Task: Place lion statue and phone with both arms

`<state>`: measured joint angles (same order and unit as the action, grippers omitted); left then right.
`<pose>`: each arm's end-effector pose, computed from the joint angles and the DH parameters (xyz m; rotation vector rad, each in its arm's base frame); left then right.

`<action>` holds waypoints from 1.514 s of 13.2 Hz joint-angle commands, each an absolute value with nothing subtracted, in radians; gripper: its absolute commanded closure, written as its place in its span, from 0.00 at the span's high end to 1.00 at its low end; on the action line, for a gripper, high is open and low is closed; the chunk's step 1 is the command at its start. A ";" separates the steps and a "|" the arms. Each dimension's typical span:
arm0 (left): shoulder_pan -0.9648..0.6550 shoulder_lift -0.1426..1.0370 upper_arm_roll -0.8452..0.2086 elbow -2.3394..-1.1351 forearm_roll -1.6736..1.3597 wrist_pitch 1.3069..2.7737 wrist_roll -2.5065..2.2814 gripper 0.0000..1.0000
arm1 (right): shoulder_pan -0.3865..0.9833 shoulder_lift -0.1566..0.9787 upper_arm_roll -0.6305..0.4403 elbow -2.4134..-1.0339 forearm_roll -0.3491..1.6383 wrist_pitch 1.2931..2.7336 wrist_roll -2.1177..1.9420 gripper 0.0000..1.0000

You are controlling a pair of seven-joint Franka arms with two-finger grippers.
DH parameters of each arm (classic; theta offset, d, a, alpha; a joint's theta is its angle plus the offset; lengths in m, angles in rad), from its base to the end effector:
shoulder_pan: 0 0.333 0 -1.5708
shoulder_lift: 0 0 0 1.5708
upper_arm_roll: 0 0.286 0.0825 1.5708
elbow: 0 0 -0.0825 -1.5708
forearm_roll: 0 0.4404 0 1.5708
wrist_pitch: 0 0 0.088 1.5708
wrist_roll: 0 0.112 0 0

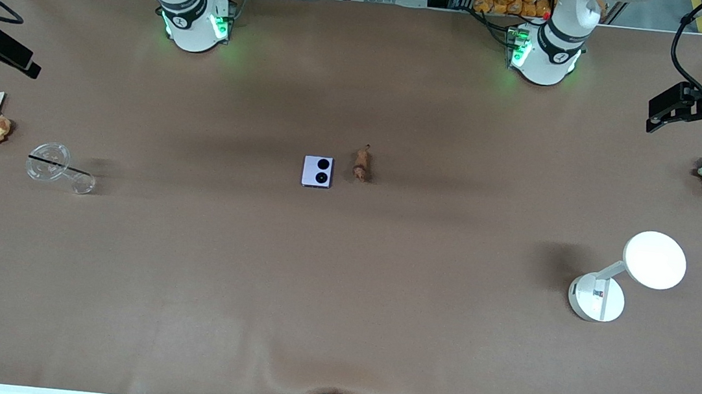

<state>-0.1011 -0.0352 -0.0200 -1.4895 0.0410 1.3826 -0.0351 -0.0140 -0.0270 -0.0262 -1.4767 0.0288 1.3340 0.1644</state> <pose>0.5763 -0.0651 0.6369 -3.0906 0.1233 0.1056 0.5761 -0.0196 0.6349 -3.0989 0.3100 0.1828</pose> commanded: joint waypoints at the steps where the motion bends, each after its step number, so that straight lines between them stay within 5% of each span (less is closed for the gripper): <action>1: -0.107 -0.034 -0.009 -1.486 0.026 1.374 -0.032 1.00 | -0.034 -0.055 -0.009 -1.503 0.017 1.344 -0.002 1.00; 8: -0.112 0.037 -0.020 -1.466 -0.003 1.374 -0.041 1.00 | -0.038 -0.051 -0.012 -1.500 0.017 1.335 -0.032 1.00; 20: -0.121 0.037 -0.103 -1.621 -0.149 1.371 -0.031 1.00 | -0.044 -0.017 -0.015 -1.474 0.018 1.338 -0.038 1.00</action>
<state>-0.1105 0.0459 -0.0833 -1.5979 -0.1338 1.3533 -0.0370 -0.0189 -0.0181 -0.0315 -1.4785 0.0287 1.3345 -0.0162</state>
